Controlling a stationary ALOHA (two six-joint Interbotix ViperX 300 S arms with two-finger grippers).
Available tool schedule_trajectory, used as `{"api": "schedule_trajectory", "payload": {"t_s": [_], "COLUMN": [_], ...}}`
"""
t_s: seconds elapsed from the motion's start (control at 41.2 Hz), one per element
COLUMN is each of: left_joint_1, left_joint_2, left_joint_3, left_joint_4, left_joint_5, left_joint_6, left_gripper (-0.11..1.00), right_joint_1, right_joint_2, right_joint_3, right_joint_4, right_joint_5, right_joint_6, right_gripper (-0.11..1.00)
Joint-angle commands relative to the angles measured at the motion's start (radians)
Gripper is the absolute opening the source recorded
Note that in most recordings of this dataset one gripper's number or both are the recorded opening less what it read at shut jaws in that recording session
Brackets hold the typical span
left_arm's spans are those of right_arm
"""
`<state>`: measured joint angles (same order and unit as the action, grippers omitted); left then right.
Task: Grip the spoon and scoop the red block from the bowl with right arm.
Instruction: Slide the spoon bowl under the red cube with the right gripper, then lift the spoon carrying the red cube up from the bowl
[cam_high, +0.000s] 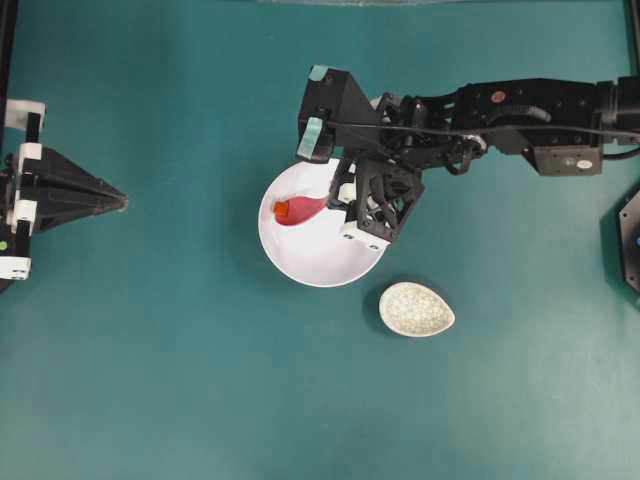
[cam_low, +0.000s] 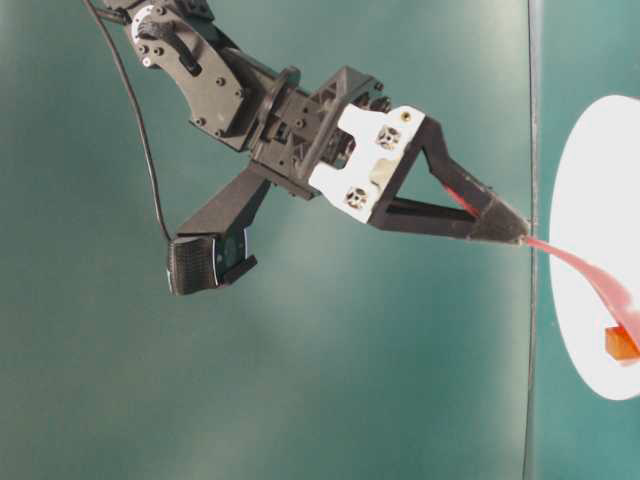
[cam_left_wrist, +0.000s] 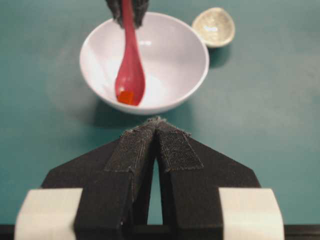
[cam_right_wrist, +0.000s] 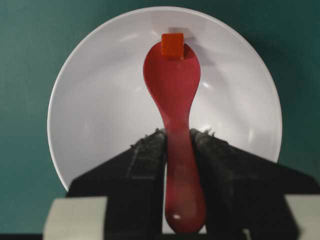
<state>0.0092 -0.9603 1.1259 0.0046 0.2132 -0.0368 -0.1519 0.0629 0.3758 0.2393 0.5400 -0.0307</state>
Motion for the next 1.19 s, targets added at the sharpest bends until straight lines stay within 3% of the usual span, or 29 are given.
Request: {"api": "schedule_trajectory", "payload": {"t_s": [0.0, 0.388, 0.824, 1.164], "left_joint_1": [0.003, 0.003, 0.003, 0.003], "left_joint_2": [0.003, 0.003, 0.003, 0.000], "left_joint_3": [-0.017, -0.017, -0.018, -0.020], "left_joint_4": [0.003, 0.003, 0.003, 0.003], "left_joint_5": [-0.006, -0.011, -0.011, -0.012], "left_joint_6": [-0.002, -0.003, -0.005, -0.011], "left_gripper": [0.00, 0.00, 0.00, 0.00], "right_joint_1": [0.002, 0.020, 0.057, 0.077], "right_joint_2": [-0.021, -0.083, -0.147, -0.224], "right_joint_3": [-0.012, 0.058, 0.160, 0.282], "right_joint_4": [0.002, 0.003, 0.003, 0.009], "right_joint_5": [-0.009, -0.055, -0.245, -0.489], "right_joint_6": [0.002, 0.002, 0.002, 0.002], "right_gripper": [0.24, 0.24, 0.24, 0.24]}}
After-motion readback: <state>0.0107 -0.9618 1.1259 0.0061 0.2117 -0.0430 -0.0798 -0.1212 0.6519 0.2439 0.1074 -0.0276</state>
